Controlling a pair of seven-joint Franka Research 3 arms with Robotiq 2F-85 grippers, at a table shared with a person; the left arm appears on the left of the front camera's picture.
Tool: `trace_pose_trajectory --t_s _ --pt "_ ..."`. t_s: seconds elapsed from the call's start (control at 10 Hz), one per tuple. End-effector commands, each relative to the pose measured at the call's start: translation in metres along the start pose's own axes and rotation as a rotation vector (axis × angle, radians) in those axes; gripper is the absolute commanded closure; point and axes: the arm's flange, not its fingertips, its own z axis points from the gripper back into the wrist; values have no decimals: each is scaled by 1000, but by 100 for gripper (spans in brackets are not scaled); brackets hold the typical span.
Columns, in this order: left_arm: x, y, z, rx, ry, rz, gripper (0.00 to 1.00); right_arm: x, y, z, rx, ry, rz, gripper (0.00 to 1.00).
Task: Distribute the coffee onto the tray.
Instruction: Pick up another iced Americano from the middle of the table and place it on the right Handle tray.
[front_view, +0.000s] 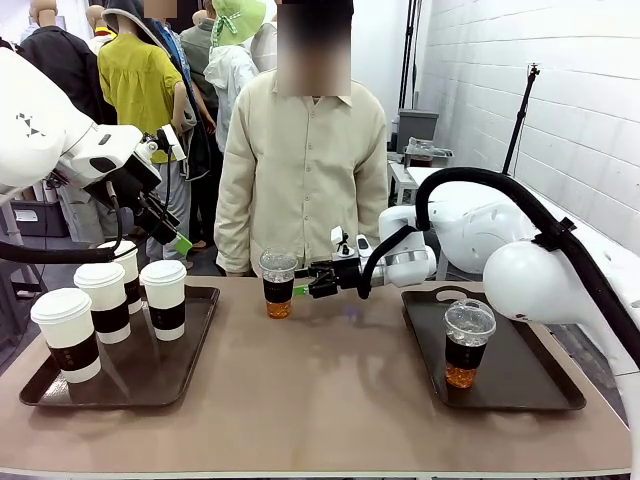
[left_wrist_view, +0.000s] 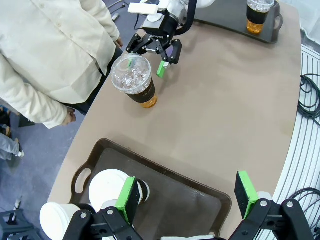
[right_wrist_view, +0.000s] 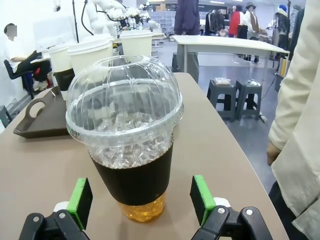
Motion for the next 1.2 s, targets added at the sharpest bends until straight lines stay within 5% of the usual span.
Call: trace_pose_trajectory --t_s 0.0,1.1 --pt "-1 1 0 -9 -8 2 0 3 -11 -9 30 18 -21 0" --pt "-1 1 0 -9 -8 2 0 10 -16 -47 146 12 -46 0"
